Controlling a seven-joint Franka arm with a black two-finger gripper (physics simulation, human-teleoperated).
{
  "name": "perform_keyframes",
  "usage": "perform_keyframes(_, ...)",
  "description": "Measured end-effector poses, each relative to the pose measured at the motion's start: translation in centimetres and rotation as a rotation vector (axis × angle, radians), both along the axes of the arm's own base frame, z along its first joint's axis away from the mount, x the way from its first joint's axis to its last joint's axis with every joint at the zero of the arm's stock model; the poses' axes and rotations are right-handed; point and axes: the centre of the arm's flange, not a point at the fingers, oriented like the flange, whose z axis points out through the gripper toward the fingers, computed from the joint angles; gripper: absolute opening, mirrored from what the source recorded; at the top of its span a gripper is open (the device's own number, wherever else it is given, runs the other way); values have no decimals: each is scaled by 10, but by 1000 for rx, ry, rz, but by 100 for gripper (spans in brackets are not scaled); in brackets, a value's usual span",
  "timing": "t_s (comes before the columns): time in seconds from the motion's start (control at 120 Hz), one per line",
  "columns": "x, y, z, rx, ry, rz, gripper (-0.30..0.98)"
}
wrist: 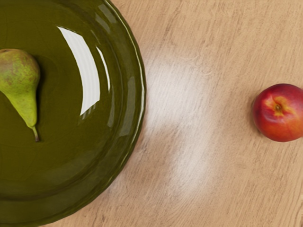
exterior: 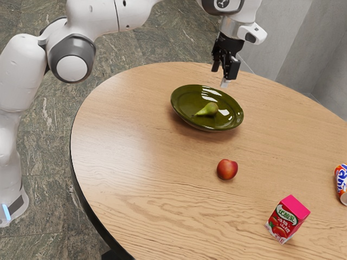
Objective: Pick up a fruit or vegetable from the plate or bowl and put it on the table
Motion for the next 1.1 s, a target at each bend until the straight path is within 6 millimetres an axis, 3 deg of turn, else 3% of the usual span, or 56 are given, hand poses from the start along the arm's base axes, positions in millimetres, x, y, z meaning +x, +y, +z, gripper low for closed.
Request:
perform_keyframes(0.35,-1,-1,5,-3,-15,-7,69)
perform_keyframes(0.442,17,6,9,-32,-74,7,69)
perform_keyframes(0.533,21,6,12,-48,-97,11,69)
perform_keyframes(0.6,6,6,35,-46,-122,13,69)
perform_keyframes(0.658,-43,8,99,-41,-199,19,69)
perform_keyframes(0.717,-70,18,122,-32,-197,50,69)
perform_keyframes(0.867,-67,84,72,7,-33,213,69)
perform_keyframes(0.908,-58,101,55,23,-9,251,69)
perform_keyframes(0.983,-43,114,35,61,3,284,69)
perform_keyframes(1.1,-34,123,28,89,-18,307,69)
